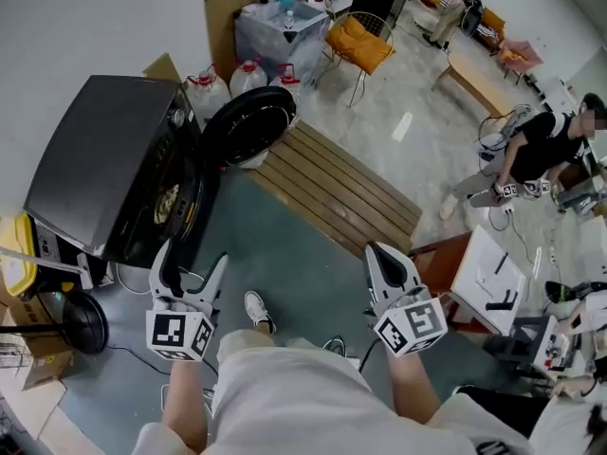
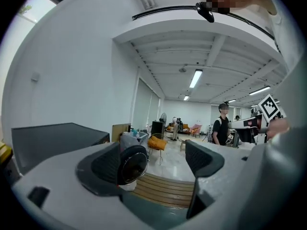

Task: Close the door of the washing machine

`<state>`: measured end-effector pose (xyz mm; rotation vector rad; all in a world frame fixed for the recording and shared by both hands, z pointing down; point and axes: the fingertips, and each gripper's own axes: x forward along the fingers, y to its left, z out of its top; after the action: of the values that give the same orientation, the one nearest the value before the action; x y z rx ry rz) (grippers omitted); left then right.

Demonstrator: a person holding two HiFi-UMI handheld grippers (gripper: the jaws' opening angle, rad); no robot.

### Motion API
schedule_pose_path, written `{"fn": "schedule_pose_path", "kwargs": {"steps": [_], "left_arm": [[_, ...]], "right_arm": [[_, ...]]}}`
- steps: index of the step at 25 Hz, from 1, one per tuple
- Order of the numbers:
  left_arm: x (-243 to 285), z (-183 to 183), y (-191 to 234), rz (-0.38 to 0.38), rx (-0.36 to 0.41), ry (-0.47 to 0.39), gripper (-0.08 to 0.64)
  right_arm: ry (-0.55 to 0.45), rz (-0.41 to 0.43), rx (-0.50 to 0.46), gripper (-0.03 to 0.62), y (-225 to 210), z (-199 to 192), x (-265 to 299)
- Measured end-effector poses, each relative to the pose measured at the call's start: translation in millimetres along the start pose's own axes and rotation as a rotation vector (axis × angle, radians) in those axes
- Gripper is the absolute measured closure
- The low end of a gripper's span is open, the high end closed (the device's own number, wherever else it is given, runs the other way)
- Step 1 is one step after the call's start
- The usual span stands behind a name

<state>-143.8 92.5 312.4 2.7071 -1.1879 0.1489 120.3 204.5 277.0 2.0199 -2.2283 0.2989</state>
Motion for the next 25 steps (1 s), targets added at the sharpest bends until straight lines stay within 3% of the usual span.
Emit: {"fn": "schedule_pose_path", "kwargs": {"steps": [5, 12, 21, 25], "left_arm": [[54.5, 6.3, 40.7, -0.056, -0.009, 0.014, 0.155], [113.2, 5.8, 62.5, -0.098, -0.048, 0.033, 0.155], [201.2, 5.2, 66.0, -0.042, -0.031, 0.088, 0.155], [240.9, -1.5, 67.2, -0.01, 0.013, 0.135, 0.155]], "right_arm": [[0.003, 0.018, -0.031, 0.594, 17.9, 26.3, 75.2], [0.022, 0.018, -0.054, 0.594, 11.3, 38.7, 131.3], [0.06, 0.124, -0.022, 0.594, -43.3, 33.3, 220.4], [0.099, 0.191, -0.018, 0.594, -72.5, 20.8, 263.3]]}}
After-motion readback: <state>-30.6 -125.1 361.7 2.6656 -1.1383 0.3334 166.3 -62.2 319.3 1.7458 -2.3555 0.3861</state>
